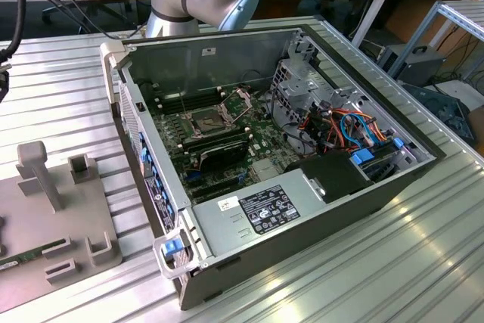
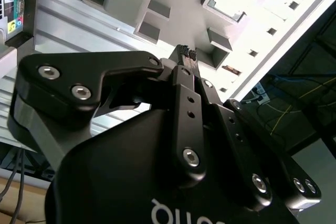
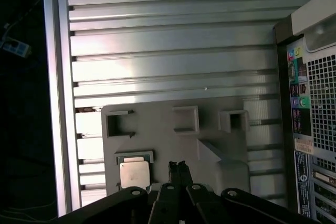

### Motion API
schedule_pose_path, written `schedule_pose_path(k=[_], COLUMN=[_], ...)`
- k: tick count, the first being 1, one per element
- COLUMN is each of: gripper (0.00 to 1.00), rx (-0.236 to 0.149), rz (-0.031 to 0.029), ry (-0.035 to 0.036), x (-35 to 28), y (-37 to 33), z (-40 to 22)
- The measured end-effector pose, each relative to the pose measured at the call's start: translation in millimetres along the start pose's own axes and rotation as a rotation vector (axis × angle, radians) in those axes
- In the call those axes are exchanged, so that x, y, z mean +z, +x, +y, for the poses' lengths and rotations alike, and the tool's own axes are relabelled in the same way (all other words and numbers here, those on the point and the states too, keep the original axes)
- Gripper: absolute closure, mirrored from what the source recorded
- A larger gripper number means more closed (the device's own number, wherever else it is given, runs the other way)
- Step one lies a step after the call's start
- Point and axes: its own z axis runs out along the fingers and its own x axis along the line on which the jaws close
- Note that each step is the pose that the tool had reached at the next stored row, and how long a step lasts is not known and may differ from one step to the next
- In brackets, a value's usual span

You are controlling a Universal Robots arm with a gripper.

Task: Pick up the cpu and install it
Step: 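Reach for the cpu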

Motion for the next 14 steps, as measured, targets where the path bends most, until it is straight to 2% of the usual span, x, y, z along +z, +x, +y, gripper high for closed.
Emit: schedule_pose_path(k=[6,9,11,14], gripper=[0.89,0.89,0.89,0.89], rx=[0.0,0.0,0.0,0.0], rz=[0.0005,0.0012,0.003,0.0044], ry=[0.0001,0.0001,0.0003,0.0004], x=[9.6,14.5,20.6,24.4], y=[5.1,9.6,15.8,19.9], z=[-3.0,-4.3,-5.9,-6.8])
